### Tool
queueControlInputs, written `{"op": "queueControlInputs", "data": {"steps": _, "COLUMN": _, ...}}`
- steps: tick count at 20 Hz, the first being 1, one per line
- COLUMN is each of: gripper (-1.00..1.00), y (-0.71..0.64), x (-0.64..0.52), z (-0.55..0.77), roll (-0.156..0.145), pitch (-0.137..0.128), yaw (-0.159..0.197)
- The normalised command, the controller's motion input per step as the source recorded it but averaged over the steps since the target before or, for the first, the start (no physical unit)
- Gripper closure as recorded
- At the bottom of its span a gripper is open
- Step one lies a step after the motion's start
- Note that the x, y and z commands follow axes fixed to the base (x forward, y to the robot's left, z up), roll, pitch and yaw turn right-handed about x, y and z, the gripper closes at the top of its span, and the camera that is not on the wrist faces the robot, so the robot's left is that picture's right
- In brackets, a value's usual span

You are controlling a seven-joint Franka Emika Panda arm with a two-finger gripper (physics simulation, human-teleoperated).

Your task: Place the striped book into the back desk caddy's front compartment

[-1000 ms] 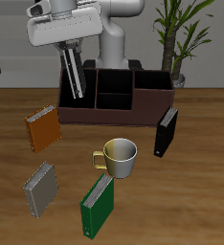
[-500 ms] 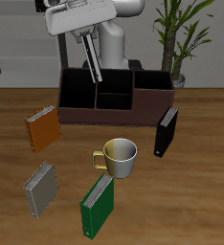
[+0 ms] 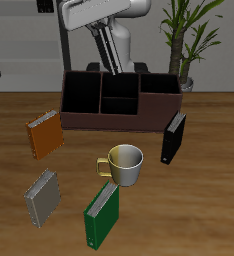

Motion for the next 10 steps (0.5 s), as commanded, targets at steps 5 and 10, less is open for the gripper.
{"op": "queueControlInputs", "data": {"steps": 5, "gripper": 1.00, "y": 0.07, "x": -0.25, "z": 0.06, "roll": -0.057, "pitch": 0.029, "yaw": 0.171}}
{"op": "queueControlInputs", "data": {"steps": 10, "gripper": 1.00, "y": -0.01, "x": -0.14, "z": 0.05, "roll": -0.119, "pitch": 0.007, "yaw": 0.159}}
